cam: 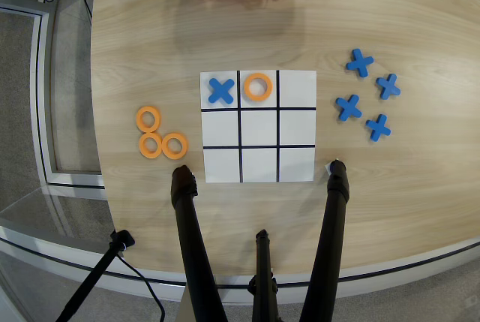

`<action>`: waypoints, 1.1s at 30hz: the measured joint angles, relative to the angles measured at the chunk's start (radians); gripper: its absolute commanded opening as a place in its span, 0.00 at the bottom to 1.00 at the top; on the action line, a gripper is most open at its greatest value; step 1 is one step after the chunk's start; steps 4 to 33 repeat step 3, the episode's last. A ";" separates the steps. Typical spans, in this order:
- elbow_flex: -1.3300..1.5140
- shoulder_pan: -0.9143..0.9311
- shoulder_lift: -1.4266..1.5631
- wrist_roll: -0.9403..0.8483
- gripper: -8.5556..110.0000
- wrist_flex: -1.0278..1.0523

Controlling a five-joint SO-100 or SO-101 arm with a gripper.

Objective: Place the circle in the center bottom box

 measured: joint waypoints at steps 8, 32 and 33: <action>0.000 0.000 0.000 0.000 0.07 0.000; 0.000 0.000 0.000 0.000 0.07 0.000; 0.000 0.000 0.000 0.000 0.07 0.000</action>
